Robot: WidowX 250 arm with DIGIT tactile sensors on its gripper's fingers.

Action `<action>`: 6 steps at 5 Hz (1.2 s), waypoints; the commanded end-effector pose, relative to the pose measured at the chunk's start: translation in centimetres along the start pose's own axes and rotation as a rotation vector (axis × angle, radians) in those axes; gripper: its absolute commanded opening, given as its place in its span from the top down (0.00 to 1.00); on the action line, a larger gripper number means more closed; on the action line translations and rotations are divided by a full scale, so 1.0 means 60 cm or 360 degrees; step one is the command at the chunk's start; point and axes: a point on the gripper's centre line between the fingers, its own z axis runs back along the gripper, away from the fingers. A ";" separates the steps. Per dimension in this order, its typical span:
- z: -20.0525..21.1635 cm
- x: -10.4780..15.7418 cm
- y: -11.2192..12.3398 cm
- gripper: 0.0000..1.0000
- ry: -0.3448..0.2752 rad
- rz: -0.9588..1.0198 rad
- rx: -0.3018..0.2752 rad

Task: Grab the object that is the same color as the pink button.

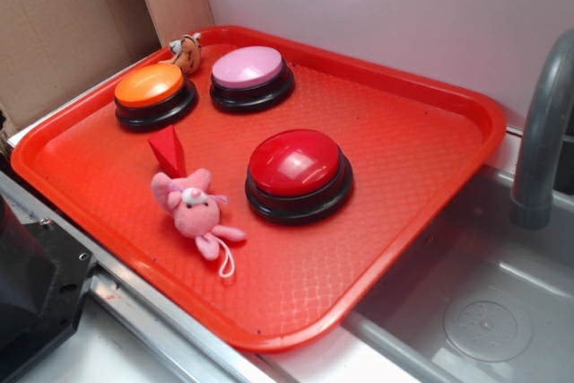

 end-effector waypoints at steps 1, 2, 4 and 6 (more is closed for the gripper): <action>0.000 0.000 0.000 0.00 0.0000 0.0000 0.0000; -0.060 0.007 0.004 0.00 -0.0023 0.0275 -0.0032; -0.150 -0.004 -0.008 0.00 -0.0101 0.0626 -0.0002; -0.227 0.005 -0.028 0.00 -0.0206 0.0714 0.0144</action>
